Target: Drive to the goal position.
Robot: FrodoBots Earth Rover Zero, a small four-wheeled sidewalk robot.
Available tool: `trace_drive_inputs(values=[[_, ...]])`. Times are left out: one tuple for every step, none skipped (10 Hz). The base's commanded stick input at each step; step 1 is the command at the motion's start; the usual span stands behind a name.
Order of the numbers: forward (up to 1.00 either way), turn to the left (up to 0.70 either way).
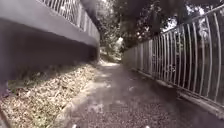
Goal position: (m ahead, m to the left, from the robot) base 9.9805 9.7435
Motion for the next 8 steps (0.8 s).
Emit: trace_drive_inputs(values=[[1.00, 0.00], [1.00, 0.00], [1.00, 0.00], [1.00, 0.00], [1.00, 0.00], [1.00, 0.00], [1.00, 0.00], [1.00, 0.00]])
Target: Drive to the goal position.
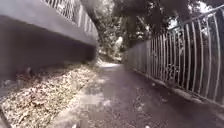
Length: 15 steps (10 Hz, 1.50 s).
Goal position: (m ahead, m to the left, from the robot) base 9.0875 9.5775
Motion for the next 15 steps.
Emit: trace_drive_inputs(values=[[1.00, 0.00], [1.00, 0.00], [1.00, 0.00], [1.00, 0.00], [1.00, 0.00], [1.00, 0.00], [1.00, 0.00], [1.00, 0.00], [1.00, 0.00], [1.00, 0.00], [1.00, 0.00], [1.00, 0.00], [1.00, 0.00], [1.00, 0.00], [1.00, 0.00]])
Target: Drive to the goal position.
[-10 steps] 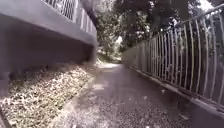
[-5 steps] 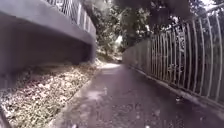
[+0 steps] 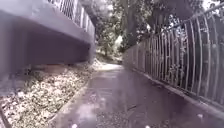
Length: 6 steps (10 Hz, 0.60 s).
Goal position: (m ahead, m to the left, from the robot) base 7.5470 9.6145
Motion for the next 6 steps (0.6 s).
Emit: trace_drive_inputs(values=[[1.00, 0.00], [1.00, 0.00], [1.00, 0.00], [1.00, 0.00], [1.00, 0.00], [1.00, 0.00]])
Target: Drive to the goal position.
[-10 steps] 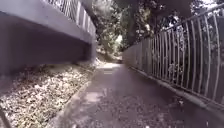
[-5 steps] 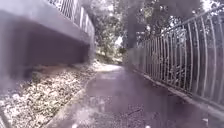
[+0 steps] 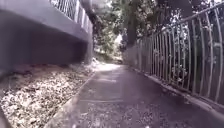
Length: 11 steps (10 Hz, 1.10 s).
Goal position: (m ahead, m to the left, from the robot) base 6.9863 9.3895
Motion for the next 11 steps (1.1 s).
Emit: trace_drive_inputs(values=[[1.00, 0.00], [1.00, 0.00], [1.00, 0.00], [1.00, 0.00], [1.00, 0.00], [1.00, 0.00], [1.00, 0.00], [1.00, 0.00], [1.00, 0.00], [1.00, 0.00], [1.00, 0.00]])
